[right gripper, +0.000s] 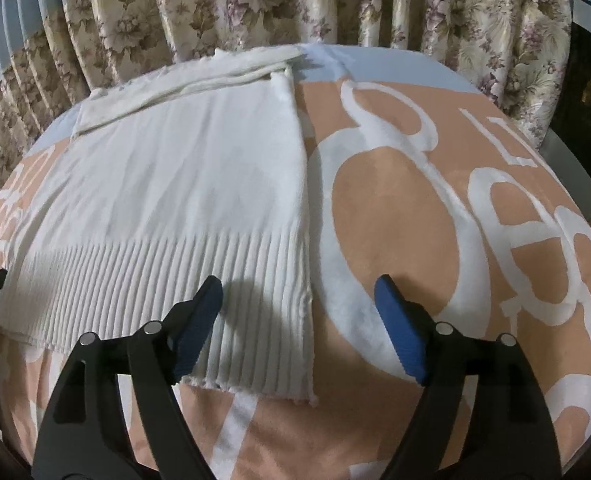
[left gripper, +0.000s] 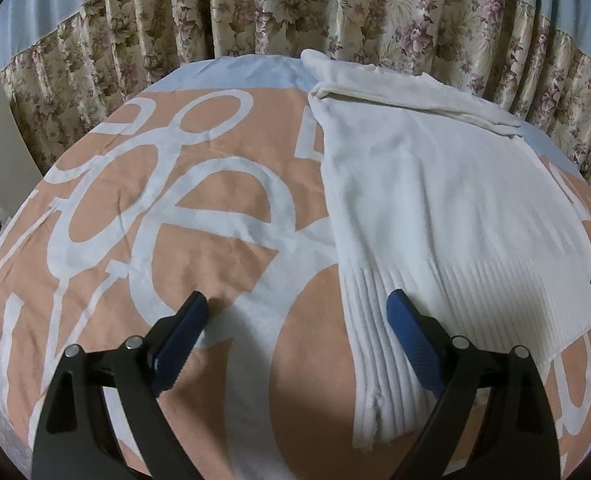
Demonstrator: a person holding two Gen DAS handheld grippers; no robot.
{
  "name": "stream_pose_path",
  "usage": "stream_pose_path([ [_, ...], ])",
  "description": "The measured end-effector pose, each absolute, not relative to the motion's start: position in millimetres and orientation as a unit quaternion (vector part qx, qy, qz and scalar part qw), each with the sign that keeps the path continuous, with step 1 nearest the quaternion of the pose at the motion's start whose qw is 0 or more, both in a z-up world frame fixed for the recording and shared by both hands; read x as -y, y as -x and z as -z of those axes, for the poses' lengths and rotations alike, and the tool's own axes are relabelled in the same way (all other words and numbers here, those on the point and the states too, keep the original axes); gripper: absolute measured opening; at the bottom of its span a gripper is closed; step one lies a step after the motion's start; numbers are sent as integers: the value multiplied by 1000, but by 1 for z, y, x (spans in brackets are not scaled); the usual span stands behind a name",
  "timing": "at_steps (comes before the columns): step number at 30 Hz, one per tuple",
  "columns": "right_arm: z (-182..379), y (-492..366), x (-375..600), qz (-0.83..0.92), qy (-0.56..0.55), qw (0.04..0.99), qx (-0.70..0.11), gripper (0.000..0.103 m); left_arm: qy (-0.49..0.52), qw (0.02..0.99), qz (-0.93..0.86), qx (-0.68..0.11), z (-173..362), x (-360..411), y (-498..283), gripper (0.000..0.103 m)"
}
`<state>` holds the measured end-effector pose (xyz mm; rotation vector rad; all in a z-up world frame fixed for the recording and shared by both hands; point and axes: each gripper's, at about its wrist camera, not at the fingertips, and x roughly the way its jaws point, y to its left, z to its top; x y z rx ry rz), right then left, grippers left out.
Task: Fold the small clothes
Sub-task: 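Move the right gripper to the ribbed hem of the sweater, then grasp the ribbed hem with the right gripper while the left gripper grasps it too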
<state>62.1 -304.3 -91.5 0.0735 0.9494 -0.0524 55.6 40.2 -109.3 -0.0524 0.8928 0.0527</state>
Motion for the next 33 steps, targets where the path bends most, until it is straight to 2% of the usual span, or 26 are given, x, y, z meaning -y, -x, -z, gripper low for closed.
stream_pose_path([
  [6, 95, -65, 306, 21, -43, 884, -466, 85, 17, 900, -27, -435, 111, -37, -57, 92],
  [8, 95, -65, 306, 20, -43, 884, -465, 82, 17, 900, -27, -435, 111, -36, -57, 92],
  [10, 93, -63, 306, 9, -46, 888, -457, 63, 19, 900, -27, -434, 111, -37, -57, 92],
  [11, 92, -62, 305, -1, -47, 890, -453, 38, 20, 900, -27, -435, 112, -36, -58, 92],
  [14, 92, -62, 297, -21, -44, 890, -453, 18, 20, 900, -26, -435, 112, -36, -59, 92],
  [30, 92, -61, 296, -24, -50, 892, -448, 17, 20, 894, 5, -448, 114, -11, -59, 91],
  [31, 92, -61, 296, -24, -49, 892, -448, 17, 14, 895, 7, -447, 113, -8, -59, 89],
  [33, 92, -61, 296, -24, -50, 892, -448, 17, -4, 895, 14, -446, 114, -1, -60, 77],
])
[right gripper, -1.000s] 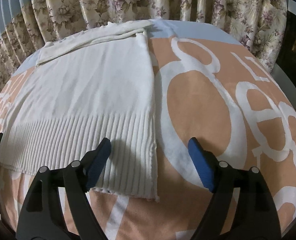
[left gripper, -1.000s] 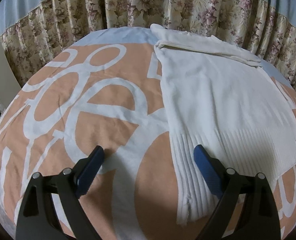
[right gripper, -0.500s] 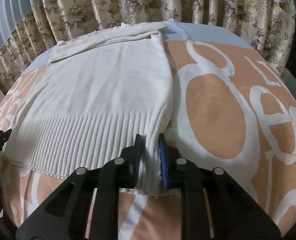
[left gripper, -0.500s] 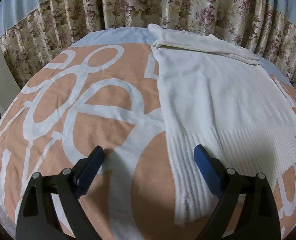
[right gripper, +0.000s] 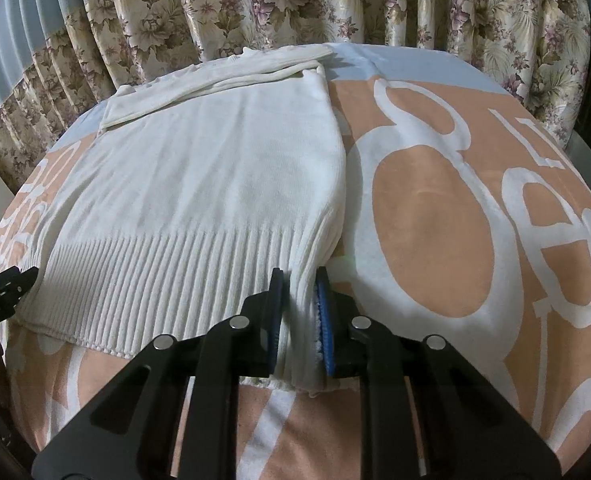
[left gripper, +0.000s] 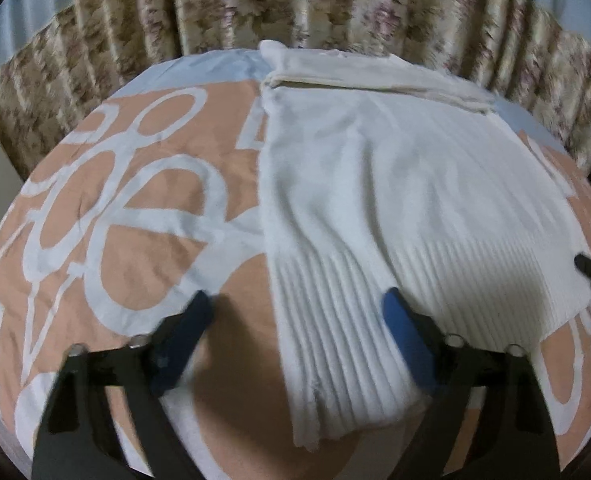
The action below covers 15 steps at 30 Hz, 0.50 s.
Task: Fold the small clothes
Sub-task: 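Grasp the ribbed hem with the right gripper while the left gripper grasps it too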
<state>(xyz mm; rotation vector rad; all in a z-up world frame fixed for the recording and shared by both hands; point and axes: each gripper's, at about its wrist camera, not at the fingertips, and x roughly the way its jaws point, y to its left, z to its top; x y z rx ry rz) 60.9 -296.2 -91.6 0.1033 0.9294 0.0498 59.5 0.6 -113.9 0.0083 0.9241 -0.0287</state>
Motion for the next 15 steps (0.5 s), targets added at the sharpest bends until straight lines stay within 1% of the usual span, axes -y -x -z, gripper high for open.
stream_pose_path([
  [2, 92, -61, 296, -24, -49, 892, -448, 18, -15, 899, 26, -437, 113, 7, -58, 55],
  [3, 92, -61, 296, -24, -48, 892, -448, 18, -21, 901, 34, -433, 113, 12, -56, 49],
  [4, 92, -61, 297, -24, -48, 892, -448, 18, -21, 901, 38, -431, 112, 15, -56, 36],
  [5, 92, -61, 297, -24, -48, 892, -448, 19, -19, 902, 44, -429, 112, 18, -56, 27],
  [7, 92, -61, 297, -24, -48, 892, -448, 19, -22, 903, 50, -426, 112, 24, -55, 17],
  [8, 92, -61, 297, -24, -49, 892, -448, 19, -22, 903, 50, -427, 112, 24, -56, 14],
  [10, 91, -61, 297, -26, -53, 893, -445, 18, -22, 903, 47, -427, 111, 24, -57, 12],
  [12, 91, -60, 298, -32, -58, 894, -443, 13, -23, 903, 44, -427, 110, 25, -57, 11],
  [15, 88, -58, 298, -35, -63, 897, -437, 11, -19, 903, 42, -428, 108, 22, -57, 10],
])
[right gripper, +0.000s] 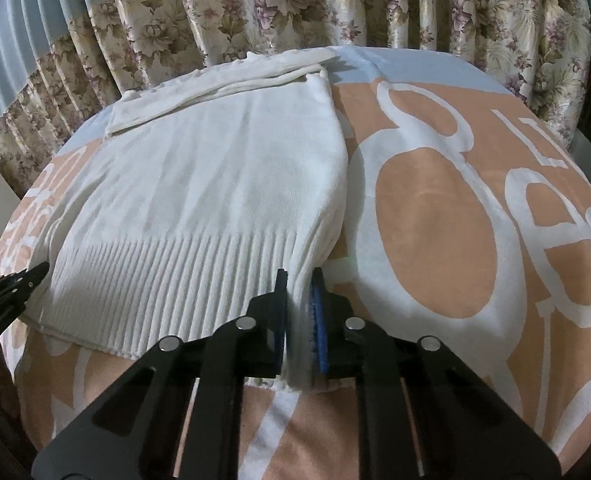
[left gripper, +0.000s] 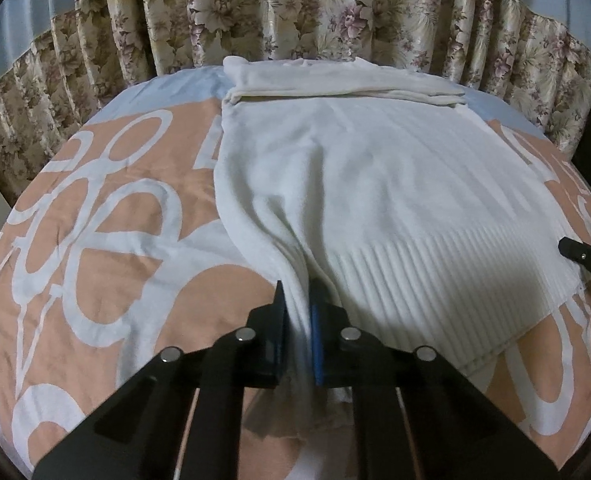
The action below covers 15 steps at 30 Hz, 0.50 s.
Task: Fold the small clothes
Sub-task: 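Grasp the ribbed hem with the right gripper while the left gripper grasps it too, then fold the held hem up toward the collar with both grippers and release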
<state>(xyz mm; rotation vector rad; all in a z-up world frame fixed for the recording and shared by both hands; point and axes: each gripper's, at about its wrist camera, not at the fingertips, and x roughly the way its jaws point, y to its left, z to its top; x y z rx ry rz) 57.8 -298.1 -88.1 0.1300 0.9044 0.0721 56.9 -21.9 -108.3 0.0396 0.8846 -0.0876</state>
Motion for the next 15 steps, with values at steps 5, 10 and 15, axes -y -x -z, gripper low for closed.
stream_pose_path([
  [5, 80, -53, 299, -39, -70, 901, -427, 10, -19, 904, 35, -426, 101, 15, -53, 10],
  [10, 66, -46, 294, -46, -70, 907, -413, 10, -20, 912, 35, -409, 84, 12, -46, 9],
  [15, 52, -34, 287, -57, -73, 910, -404, 9, -6, 911, 28, -411, 74, -1, -40, 9],
])
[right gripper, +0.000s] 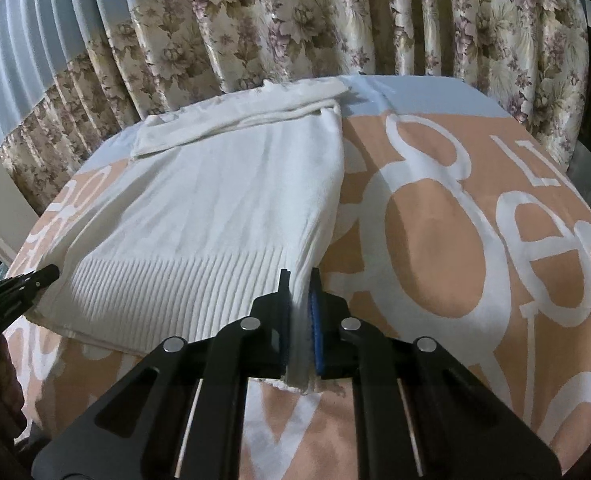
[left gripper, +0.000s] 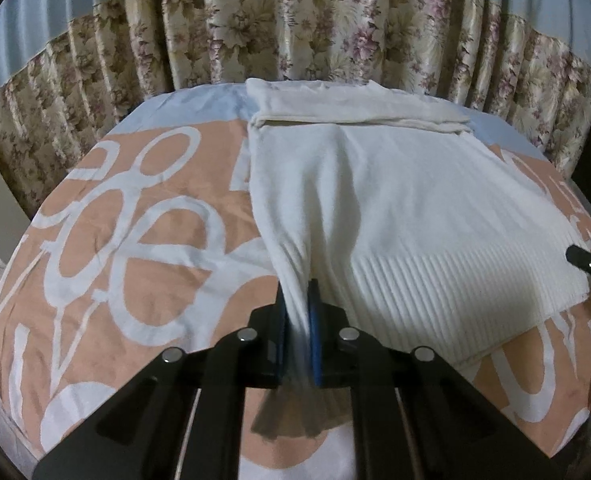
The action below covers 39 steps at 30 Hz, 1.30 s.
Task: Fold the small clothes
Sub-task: 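Fold the held hem up toward the collar with both grippers and release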
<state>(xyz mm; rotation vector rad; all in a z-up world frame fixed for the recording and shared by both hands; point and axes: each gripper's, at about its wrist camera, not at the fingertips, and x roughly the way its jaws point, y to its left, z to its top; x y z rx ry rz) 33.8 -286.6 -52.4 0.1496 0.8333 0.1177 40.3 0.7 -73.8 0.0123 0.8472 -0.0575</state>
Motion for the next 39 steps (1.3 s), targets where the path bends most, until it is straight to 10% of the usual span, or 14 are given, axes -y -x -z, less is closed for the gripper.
stream_pose_path([
  [20, 7, -26, 285, -71, -100, 923, -364, 9, 39, 923, 29, -381, 27, -11, -41, 9],
  [39, -10, -231, 295, -71, -106, 928, -350, 9, 16, 940, 12, -341, -5, -13, -236, 13],
])
